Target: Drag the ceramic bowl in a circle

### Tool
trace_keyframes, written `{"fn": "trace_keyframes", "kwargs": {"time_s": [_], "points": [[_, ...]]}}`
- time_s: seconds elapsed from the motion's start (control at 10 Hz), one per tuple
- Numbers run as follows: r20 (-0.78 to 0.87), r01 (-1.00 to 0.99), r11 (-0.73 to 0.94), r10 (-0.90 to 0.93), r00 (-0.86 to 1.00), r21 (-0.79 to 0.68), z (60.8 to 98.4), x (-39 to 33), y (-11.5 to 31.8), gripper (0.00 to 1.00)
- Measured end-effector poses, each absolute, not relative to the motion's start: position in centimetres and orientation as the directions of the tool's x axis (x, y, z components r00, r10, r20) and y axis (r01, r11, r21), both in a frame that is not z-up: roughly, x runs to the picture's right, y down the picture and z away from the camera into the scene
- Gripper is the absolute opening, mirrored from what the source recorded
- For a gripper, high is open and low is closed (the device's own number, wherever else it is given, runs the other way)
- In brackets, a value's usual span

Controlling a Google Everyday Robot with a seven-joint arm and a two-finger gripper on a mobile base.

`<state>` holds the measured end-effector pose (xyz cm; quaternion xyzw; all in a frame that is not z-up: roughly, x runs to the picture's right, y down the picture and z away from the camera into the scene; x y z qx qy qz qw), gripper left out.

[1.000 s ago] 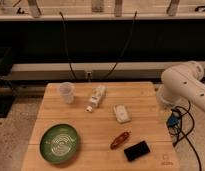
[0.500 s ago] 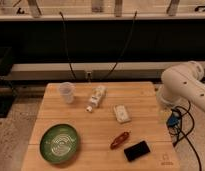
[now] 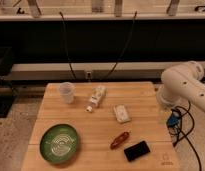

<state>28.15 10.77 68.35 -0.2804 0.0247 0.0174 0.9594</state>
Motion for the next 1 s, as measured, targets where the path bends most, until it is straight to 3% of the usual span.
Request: {"fn": "trace_keyframes", "kwargs": {"time_s": [1.0], "points": [[-0.045,0.159,0.835,-0.214,0.976,-0.527,68.6,17.0,11.5,0.8]]}}
